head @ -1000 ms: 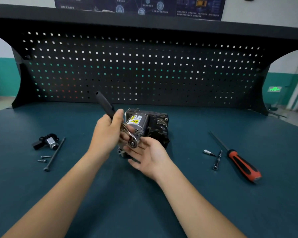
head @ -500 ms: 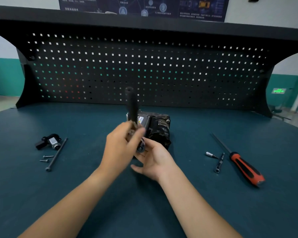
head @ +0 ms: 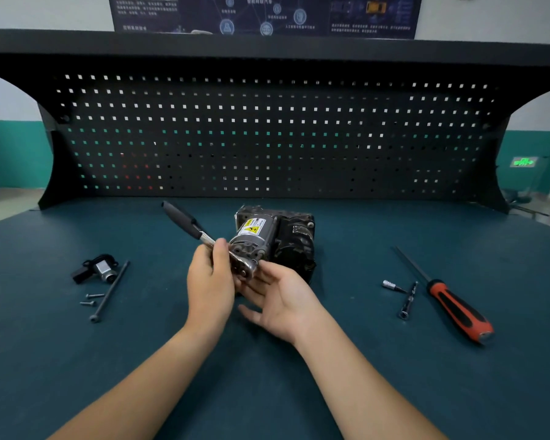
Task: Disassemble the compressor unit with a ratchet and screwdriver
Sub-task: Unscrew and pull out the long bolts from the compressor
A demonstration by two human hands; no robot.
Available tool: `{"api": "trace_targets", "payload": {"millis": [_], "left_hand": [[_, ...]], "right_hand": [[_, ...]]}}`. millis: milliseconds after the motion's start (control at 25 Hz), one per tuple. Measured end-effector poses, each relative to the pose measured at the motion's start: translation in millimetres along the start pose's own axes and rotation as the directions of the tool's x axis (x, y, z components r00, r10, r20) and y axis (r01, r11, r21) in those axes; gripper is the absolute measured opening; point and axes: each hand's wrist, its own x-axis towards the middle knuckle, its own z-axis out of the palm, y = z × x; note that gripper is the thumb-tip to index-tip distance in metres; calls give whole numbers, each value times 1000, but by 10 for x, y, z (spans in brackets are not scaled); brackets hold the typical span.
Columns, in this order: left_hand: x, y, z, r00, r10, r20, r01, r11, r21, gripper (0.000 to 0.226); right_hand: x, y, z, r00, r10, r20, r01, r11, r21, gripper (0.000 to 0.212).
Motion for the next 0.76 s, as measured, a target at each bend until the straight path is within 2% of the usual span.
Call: {"api": "trace_targets", "payload": {"millis": [80,160,200,280,360,400,440,480,560,600,640,680,720,760], "left_hand": [[-19,14,-8,996,88,15,-89,994,69,29],[-12,51,-65,950,298,97,-312,924,219,27],[9,76,-108,890,426,162,-456,843,286,24],[50,134,-159,706,634,316,-708,616,346,31],[56,161,-174,528,726,440,-847,413,336,34],[62,162,-184,487,738,467,-870,358,340,34],[72,166,-196,502,728,466,-861,368,351,34],[81,175,-211,574,699,426,-816,449,364,34],[125,172,-230,798,544,259,-602,712,361,37],[150,152,-217,889,425,173,-459,823,336,40],[159,132,-195,942,313,120,-335,896,292,39],[150,110,-172,966,237,99,-255,935,246,37],[120,105,-143,971,217,101,-234,947,219,35],[76,113,-126,958,259,120,-280,935,216,32]], "right_hand": [[-1,-2,1,1000,-7,9,7,1000,1,19],[-13,2,10,1000,-6,6,6,1000,-12,19],[-16,2,13,1000,-1,-2,1,1000,-13,19],[-21,-2,12,1000,5,-29,-5,1000,-3,18],[-22,7,23,998,8,-62,-7,1000,11,16],[-20,18,35,997,7,-77,-6,1000,17,16],[-20,24,43,996,0,-87,2,1000,21,15],[-21,28,43,996,-10,-91,13,1000,22,15],[-24,22,43,998,-15,-69,17,1000,16,19],[-29,15,43,999,-12,-47,12,1000,10,22],[-28,8,39,1000,-10,-28,10,1000,7,24],[-28,4,37,1000,-13,-18,13,1000,5,23],[-29,8,41,1000,-18,-23,18,1000,8,22],[-30,17,47,999,-22,-40,23,1000,17,20]]}}
